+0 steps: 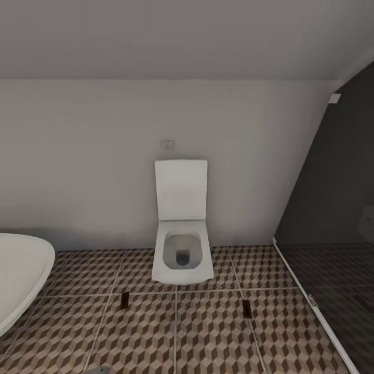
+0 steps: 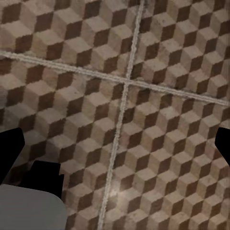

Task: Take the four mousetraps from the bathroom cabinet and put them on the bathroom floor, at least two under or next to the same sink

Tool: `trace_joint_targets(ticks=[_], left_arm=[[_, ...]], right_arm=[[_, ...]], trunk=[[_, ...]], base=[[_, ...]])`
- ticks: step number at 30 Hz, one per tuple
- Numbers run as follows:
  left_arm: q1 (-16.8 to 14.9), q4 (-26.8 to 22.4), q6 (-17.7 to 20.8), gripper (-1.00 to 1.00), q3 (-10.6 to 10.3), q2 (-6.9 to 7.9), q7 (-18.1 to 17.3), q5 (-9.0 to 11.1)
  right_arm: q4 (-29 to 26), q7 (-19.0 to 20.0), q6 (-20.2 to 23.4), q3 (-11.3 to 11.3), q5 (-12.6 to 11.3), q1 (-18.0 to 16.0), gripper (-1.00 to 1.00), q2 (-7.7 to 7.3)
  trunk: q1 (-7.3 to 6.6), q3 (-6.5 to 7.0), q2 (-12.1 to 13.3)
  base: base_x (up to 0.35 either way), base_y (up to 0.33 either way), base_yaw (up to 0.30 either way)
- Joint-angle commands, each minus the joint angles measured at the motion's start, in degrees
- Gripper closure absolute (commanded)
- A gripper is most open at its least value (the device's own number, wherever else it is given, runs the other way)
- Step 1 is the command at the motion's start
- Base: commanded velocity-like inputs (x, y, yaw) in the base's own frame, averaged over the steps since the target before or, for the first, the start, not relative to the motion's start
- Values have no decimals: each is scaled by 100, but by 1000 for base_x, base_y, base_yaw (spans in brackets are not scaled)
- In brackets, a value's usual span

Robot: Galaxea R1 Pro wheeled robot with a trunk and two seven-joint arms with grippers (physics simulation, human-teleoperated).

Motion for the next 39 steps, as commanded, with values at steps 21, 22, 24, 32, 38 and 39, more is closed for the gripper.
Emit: trace_joint_targets(ticks=[21,22,24,32,38,39], left_arm=[[-4,117,10,-100,-36,32,45,30],[-4,123,14,-100,-37,30,42,28],[-4,122,24,-100,-40,28,29,26],[-4,100,54,-100,-44,17,-5,22],[-2,99,54,-100,-44,21,-6,22],[-1,99,55,-100,-46,20,-6,22]], right_arm=[[12,-8,-21,47,-30,-4,-100,8],[12,-8,-21,47,-30,-4,-100,8],[12,-8,-21,47,-30,-4,-100,9],[12,-8,-21,47,-30,-4,-100,4],[12,-8,-21,47,-30,-4,-100,7],[12,-8,-21,47,-30,-4,-100,6]], trunk=[[-462,373,841],[-484,391,881],[-528,427,962],[-704,570,1283],[-836,678,1523],[-858,696,1563]], base=[[0,0,0],[0,0,0],[0,0,0],[0,0,0],[0,0,0],[0,0,0]])
